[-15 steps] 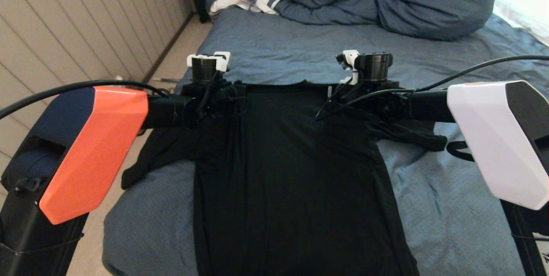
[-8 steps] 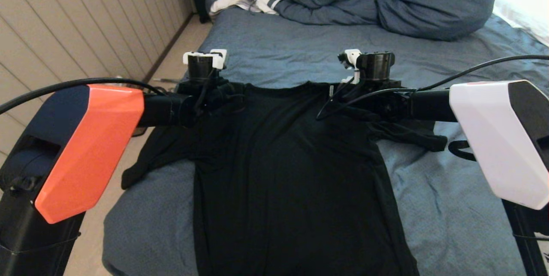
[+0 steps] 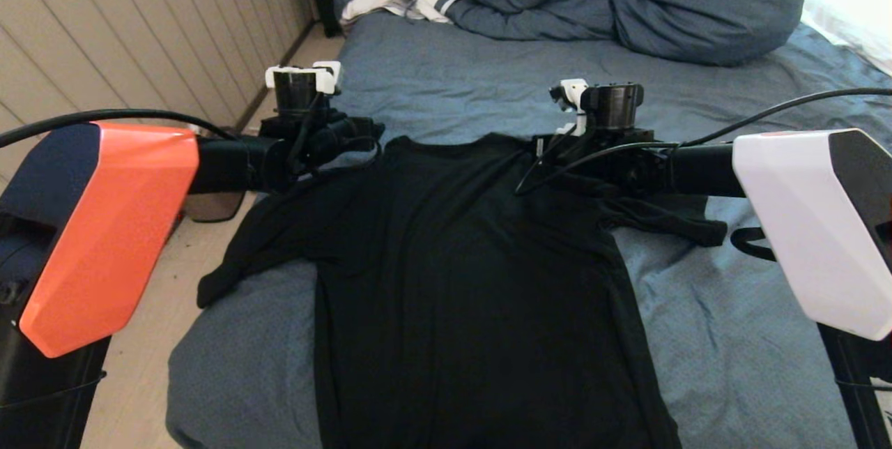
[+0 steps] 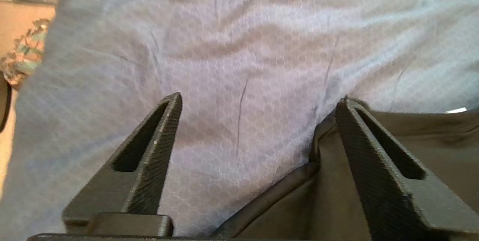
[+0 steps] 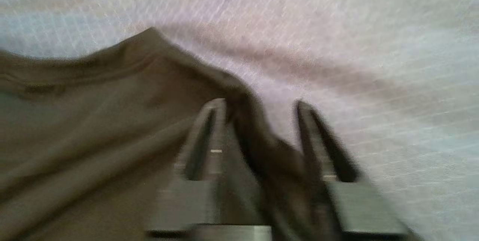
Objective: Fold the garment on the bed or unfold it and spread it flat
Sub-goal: Unford the black T-shirt
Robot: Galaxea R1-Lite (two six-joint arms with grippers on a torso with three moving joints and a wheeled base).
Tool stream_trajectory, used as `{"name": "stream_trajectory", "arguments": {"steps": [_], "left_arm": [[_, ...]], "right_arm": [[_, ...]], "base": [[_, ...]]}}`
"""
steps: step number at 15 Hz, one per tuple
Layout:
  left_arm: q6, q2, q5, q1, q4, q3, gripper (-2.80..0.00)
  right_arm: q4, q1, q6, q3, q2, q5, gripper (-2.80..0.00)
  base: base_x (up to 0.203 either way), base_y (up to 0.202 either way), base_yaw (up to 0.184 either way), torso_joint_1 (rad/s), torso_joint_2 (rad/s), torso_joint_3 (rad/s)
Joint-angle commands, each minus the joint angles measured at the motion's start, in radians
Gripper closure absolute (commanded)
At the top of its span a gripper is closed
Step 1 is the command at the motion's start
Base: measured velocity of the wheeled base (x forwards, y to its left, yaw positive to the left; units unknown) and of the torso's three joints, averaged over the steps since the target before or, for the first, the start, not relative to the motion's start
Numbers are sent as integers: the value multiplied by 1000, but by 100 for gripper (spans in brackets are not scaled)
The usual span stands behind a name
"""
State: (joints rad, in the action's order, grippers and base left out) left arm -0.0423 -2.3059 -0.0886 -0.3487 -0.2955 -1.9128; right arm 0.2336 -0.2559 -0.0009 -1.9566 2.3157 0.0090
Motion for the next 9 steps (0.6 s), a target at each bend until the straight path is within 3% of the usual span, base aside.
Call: {"name": "stream_trajectory", "arguments": {"steps": [1, 6, 8, 9], "left_arm": [[-1, 18, -2, 5, -1, 0, -280], [-24, 89, 7, 14, 95, 1, -280], [-123, 150, 8, 15, 238, 3, -280], [-197, 187, 17, 15, 341, 6, -280]], "right_arm": [[1, 7, -1, -1, -21, 2, -280], [-24, 21, 7, -2, -84, 5, -280], [-131, 33, 40, -1, -137, 5, -280], [-187, 40, 84, 0, -174, 6, 0]], "base": [[0, 0, 0, 0, 0, 0], [0, 0, 0, 0, 0, 0], [0, 0, 0, 0, 0, 0], [0, 0, 0, 0, 0, 0]]}}
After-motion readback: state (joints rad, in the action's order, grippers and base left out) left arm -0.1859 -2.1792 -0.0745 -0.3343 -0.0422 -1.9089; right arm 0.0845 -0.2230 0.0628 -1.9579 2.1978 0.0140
